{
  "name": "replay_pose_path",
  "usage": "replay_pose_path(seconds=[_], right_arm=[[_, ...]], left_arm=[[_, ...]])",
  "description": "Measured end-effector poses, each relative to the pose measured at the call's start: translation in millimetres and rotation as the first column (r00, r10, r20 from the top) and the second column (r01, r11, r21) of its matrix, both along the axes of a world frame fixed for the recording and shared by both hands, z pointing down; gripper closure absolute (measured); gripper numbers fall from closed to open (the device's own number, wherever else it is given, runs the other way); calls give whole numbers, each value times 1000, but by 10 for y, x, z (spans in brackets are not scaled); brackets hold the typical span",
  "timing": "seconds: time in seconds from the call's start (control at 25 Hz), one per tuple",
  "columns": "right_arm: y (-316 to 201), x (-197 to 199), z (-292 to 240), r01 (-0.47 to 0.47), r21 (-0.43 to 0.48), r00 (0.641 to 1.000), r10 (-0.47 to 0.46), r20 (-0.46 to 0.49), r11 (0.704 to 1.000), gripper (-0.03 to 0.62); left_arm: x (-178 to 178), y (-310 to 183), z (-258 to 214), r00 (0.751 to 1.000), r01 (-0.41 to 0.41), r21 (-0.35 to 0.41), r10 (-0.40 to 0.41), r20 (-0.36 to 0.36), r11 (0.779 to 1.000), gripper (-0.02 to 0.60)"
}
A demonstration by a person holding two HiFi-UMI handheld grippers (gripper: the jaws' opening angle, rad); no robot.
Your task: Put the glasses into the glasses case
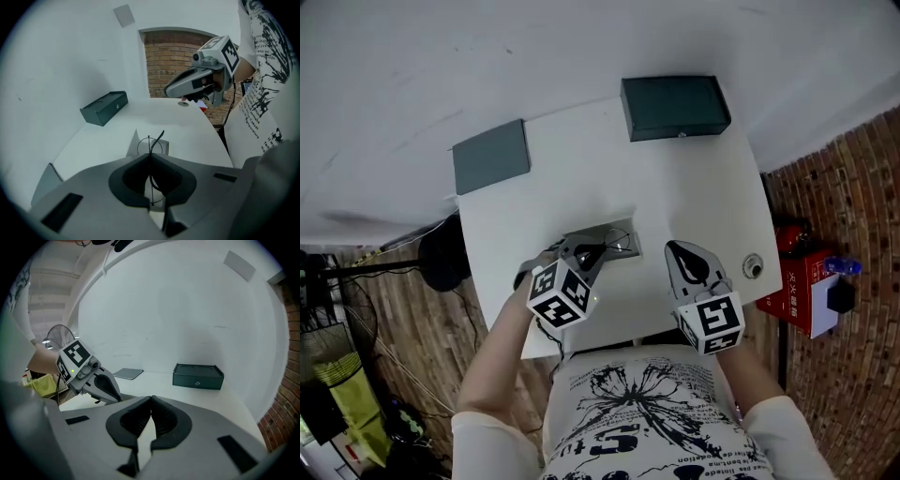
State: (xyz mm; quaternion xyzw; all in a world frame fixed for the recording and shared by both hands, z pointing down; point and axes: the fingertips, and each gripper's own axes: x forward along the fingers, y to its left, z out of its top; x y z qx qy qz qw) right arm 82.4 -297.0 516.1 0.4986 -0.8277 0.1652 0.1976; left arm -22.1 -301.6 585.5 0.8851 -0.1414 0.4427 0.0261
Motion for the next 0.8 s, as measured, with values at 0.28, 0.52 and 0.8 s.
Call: replay_pose_path(seconds=[0.28,0.52,0.8], right_arm=[[55,5,152,-25,-37,1000,25,-8,999,579],[21,48,203,-50,-50,999,49,-18,997,579],[24,31,277,-54,-67,998,52,-18,996,579]], left_arm=[[18,-24,225,989,-120,-16,121,88,993,560],[35,0,378,984,-149,-73,155,90,986,560],[89,-22,456,983,-153,-82,160,87,985,560]])
